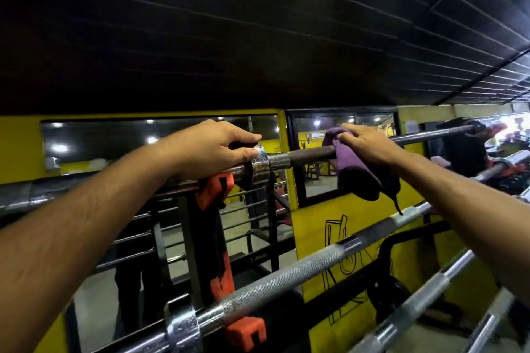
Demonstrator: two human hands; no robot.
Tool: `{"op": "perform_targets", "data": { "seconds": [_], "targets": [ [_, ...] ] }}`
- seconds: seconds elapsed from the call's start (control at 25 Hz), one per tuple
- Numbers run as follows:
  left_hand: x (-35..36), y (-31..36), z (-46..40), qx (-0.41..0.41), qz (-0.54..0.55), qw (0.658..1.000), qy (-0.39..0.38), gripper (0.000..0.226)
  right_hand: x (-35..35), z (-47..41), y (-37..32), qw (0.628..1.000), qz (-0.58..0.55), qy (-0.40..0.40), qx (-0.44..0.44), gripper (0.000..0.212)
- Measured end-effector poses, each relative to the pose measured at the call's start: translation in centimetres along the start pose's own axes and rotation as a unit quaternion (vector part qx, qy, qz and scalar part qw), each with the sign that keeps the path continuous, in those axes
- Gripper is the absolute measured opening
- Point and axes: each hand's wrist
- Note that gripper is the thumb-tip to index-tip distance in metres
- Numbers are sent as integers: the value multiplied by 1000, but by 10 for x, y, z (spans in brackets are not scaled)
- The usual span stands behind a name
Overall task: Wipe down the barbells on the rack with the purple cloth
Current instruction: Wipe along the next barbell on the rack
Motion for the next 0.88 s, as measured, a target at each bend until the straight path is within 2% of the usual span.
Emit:
{"op": "perform_targets", "data": {
  "seconds": [0.12,0.2,0.28,0.4,0.48,0.56,0.64,0.72,0.88],
  "targets": [
    [2,0,-2,3,-4,1000,13,46,-4,-9,-21,996,37,-75,32,34],
    [4,0,-2,6,1,1000,21,46,-1,-11,-42,994,9,-106,13,34],
    [4,1,-2,1,-1,1000,25,47,15,-1,-67,995,0,-88,-55,39],
    [2,5,-1,-8,-16,1000,25,47,44,18,-90,981,25,-23,-189,27],
    [1,7,0,-13,-16,1000,15,48,42,19,-77,976,29,-9,-217,26],
    [0,10,1,-16,-17,1000,5,48,23,16,-48,986,24,15,-163,33],
    [2,9,0,-16,-17,1000,9,48,8,12,-21,997,3,43,-68,30],
    [4,7,-1,-14,-20,1000,13,48,8,9,-15,998,-5,61,-18,29],
    [7,3,-4,-15,-9,1000,1,48,39,13,-57,995,0,65,-70,27]
  ]
}}
Point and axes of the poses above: each hand's wrist, its own z-axis away from the middle knuckle, its own x-axis out of the palm, y = z × x, and after that the axes turned 9 degrees about -z, right-handed
